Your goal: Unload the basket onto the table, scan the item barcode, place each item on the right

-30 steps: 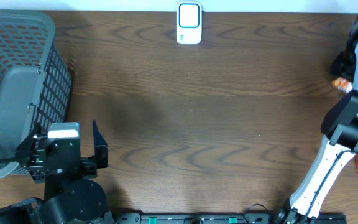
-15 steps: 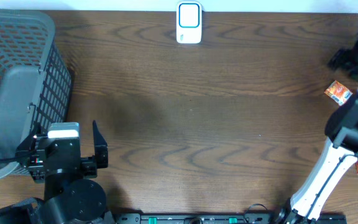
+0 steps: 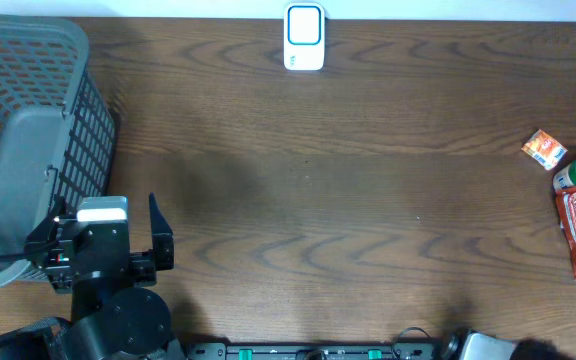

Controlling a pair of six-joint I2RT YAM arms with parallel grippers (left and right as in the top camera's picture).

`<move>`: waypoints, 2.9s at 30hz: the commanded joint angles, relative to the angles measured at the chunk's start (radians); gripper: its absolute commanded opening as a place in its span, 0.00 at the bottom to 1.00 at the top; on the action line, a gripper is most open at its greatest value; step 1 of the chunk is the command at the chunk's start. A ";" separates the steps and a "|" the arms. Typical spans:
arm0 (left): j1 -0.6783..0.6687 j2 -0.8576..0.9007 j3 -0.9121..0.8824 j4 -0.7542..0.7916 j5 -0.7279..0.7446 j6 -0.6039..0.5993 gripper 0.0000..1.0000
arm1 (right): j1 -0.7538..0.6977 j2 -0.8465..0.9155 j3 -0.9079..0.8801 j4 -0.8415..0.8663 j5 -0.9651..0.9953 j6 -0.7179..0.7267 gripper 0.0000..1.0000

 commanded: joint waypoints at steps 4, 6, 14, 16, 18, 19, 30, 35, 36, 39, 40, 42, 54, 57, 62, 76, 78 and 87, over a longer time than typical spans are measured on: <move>0.003 -0.003 0.003 -0.003 -0.006 -0.005 0.98 | 0.038 -0.069 -0.029 -0.052 -0.091 0.029 0.99; 0.003 -0.003 0.003 0.003 -0.005 -0.006 0.98 | 0.040 -0.103 -0.043 -0.072 -0.098 0.029 0.99; 0.003 0.017 0.003 0.408 -0.010 0.328 0.98 | 0.066 -0.168 -0.168 -0.063 -0.169 0.029 0.99; 0.003 0.043 0.003 0.670 -0.009 0.587 0.98 | 0.101 -0.172 -0.218 -0.036 -0.193 0.029 0.99; 0.003 0.080 0.003 0.950 -0.006 0.832 0.98 | 0.144 -0.176 -0.268 -0.013 -0.193 0.028 0.99; 0.007 0.101 0.003 1.090 0.010 0.951 0.98 | 0.159 -0.178 -0.291 -0.001 -0.193 0.021 0.99; 0.351 0.322 0.003 1.457 0.283 1.337 0.98 | 0.203 -0.218 -0.376 0.066 -0.164 -0.097 0.99; 0.533 0.425 0.003 1.264 0.483 1.146 0.98 | 0.203 -0.226 -0.376 0.066 -0.094 -0.103 0.99; 0.552 0.440 0.003 1.203 0.541 1.101 0.98 | 0.203 -0.226 -0.377 0.066 -0.088 -0.103 0.99; 0.598 0.473 0.003 1.035 0.724 1.000 0.98 | 0.203 -0.226 -0.385 0.071 -0.061 -0.122 0.99; 0.613 0.482 0.003 1.000 0.756 0.976 0.98 | 0.203 -0.227 -0.391 0.075 -0.045 -0.133 0.99; 0.641 0.489 0.003 0.977 0.762 0.969 0.98 | 0.203 -0.234 -0.411 0.093 -0.024 -0.148 0.99; 0.988 0.361 0.003 0.921 0.949 0.873 0.98 | 0.209 -0.326 -0.730 0.364 0.048 -0.247 0.99; 1.063 0.288 0.003 0.891 1.042 0.812 0.98 | 0.216 -0.423 -0.847 0.364 0.119 -0.278 0.99; 1.142 0.180 0.002 0.892 1.197 0.742 0.98 | 0.216 -0.649 -1.092 0.448 0.129 -0.278 0.99; 1.196 -0.120 0.002 0.924 1.349 0.742 0.98 | 0.208 -1.067 -1.538 0.637 0.140 -0.278 0.99; 1.196 -0.133 0.003 0.946 1.349 0.742 0.98 | 0.208 -1.067 -1.547 0.618 0.138 -0.278 0.99; 1.197 -0.232 0.002 0.931 1.349 0.741 0.98 | 0.209 -1.319 -1.587 0.543 0.109 -0.278 0.99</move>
